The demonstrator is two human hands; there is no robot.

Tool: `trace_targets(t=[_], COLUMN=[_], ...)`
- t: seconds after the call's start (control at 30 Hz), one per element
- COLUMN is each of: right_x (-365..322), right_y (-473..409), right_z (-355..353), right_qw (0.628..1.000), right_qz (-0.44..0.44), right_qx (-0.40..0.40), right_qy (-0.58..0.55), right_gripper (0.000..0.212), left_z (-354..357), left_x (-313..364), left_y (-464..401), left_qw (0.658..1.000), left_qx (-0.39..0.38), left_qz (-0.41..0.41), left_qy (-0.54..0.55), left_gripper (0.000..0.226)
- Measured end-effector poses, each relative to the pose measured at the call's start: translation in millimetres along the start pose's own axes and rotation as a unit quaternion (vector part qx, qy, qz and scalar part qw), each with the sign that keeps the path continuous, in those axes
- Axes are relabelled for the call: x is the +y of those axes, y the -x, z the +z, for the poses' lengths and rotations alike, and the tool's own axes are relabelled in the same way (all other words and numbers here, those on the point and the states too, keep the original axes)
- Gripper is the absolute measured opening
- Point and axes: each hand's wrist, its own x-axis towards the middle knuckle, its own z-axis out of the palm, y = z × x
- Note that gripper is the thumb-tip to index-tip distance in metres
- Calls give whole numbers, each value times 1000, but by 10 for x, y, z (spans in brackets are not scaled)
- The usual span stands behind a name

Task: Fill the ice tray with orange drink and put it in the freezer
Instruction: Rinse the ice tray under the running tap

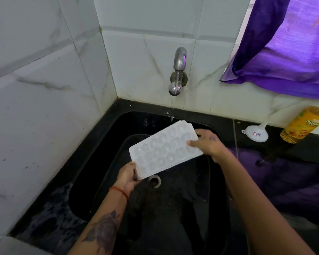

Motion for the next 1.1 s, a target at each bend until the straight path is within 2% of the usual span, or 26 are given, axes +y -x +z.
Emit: trace_targets(t=[0.13,0.3,0.43,0.6,0.7,0.8,0.87,0.93,1.03,1.1], right_x=[-264,-348,-356,-246,42,355,426,372,227,224], right_y=[215,436,589,776,850,916,969,1011,1082,1132], right_z=[-88,-189,-295,-378,-218,-72,-114,-230,-329,-253], right_qw=[988,973,950,892,883,926,930,912,862,834], right_qz=[-106,-182,-267,-375,-378,-306,-300,-338,-411,-443], right_qx=[47,78,116,203,232,135,128,179,276,312], right_qy=[102,114,113,146,155,175,169,147,112,102], right_gripper=[32,40,39,39,40,34,35,41,47,54], left_z=[100,172,196,164,134,101,128,190,245,239], left_x=[-19,50,187,253,53,-208,-246,-150,63,103], left_y=[150,244,319,404,439,476,557,674,837,872], left_qw=[996,990,985,970,972,981,976,963,931,916], left_qx=[-51,-112,-137,-159,-144,-108,-101,-108,-108,-95], left_qz=[-26,25,88,180,185,153,183,243,349,390], left_qy=[-61,-86,-52,17,-27,-57,-58,-36,1,8], left_gripper=[35,54,47,47,50,59,59,58,60,66])
